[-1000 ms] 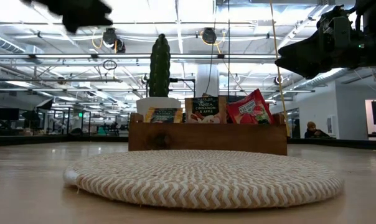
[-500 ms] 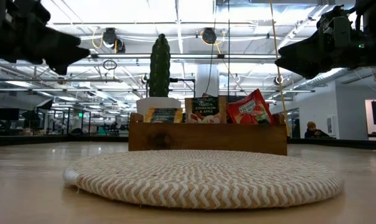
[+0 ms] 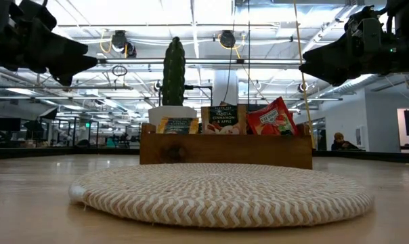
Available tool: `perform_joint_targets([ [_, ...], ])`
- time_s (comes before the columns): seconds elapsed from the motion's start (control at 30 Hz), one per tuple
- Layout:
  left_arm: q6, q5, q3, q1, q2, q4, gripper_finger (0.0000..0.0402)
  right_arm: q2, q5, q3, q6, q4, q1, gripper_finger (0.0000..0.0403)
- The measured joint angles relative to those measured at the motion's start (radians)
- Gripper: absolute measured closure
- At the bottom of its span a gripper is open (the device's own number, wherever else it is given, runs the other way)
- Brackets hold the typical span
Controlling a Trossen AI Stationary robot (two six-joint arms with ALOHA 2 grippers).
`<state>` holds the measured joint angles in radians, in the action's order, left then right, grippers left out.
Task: Pick & Place Tea
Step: Return to Home Position
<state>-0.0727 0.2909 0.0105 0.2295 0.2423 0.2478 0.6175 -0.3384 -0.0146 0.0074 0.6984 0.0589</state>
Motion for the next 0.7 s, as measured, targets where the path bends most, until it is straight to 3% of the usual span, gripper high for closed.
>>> perform_joint_targets([
  [0.33,-0.121,0.003,0.0,0.0,0.001,0.002,0.0198,0.0,0.0,0.0,0.001,0.003,0.0,0.0125],
  [0.43,-0.122,0.003,0.0,0.0,0.001,0.003,0.0199,0.0,0.005,0.0,0.116,0.093,0.004,0.0124],
  [0.5,-0.122,0.003,0.0,0.0,0.001,0.003,0.0197,-0.028,0.035,0.0,0.153,0.1,0.008,0.0124],
  [0.6,-0.122,0.005,0.0,0.0,0.001,0.005,0.0198,-0.094,0.158,0.0,0.074,0.079,0.008,0.0124],
  [0.7,-0.122,0.006,0.0,0.0,0.001,0.005,0.0199,-0.182,0.185,0.0,0.085,-0.026,0.007,0.0124],
])
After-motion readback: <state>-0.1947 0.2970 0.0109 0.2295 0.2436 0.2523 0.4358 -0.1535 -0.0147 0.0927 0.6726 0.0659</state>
